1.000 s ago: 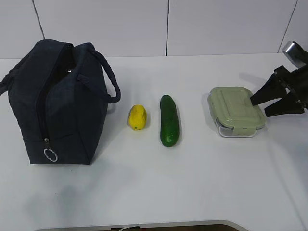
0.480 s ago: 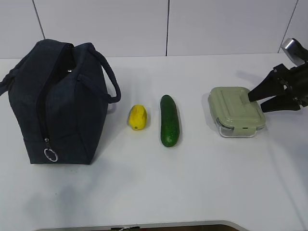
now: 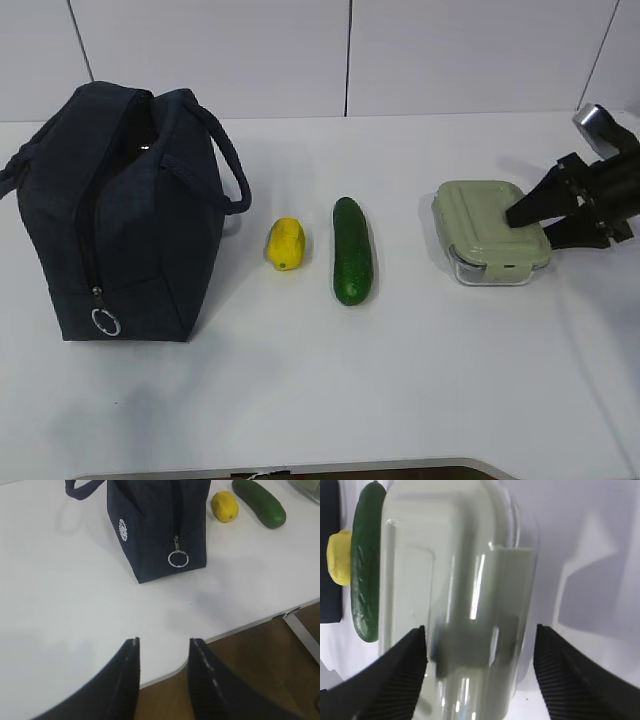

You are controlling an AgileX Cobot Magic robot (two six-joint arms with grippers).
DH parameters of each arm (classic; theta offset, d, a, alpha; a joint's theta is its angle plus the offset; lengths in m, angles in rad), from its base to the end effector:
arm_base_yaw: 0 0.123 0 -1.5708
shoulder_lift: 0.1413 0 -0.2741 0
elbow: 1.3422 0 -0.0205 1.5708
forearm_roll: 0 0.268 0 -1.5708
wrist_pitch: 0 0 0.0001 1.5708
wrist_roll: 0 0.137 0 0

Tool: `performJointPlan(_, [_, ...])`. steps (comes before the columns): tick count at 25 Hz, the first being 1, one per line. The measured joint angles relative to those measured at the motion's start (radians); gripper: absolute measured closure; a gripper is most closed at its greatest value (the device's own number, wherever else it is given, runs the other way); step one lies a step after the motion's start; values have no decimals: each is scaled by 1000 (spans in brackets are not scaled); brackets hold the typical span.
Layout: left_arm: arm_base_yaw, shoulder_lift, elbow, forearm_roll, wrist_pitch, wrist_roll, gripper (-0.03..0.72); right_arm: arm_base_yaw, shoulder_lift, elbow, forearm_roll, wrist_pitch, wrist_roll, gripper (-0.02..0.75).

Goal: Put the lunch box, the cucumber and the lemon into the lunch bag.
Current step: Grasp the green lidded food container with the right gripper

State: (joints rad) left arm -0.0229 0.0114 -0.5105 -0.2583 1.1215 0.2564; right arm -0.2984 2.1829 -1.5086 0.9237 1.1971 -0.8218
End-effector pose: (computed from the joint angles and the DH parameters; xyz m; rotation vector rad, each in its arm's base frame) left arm 0.0558 -0.0328 0.2635 0.3108 2.0583 -0.1702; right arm 0.4323 -0.0265 0.0999 -0.0913 2.6542 1.1203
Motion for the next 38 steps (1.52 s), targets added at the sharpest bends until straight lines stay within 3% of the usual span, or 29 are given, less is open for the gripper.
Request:
performJointPlan(8, [0, 0, 0, 0, 0, 0, 449, 0, 18, -1, 74, -4, -49, 205])
performJointPlan(38, [0, 0, 0, 0, 0, 0, 449, 0, 65, -5, 152, 9, -97, 229])
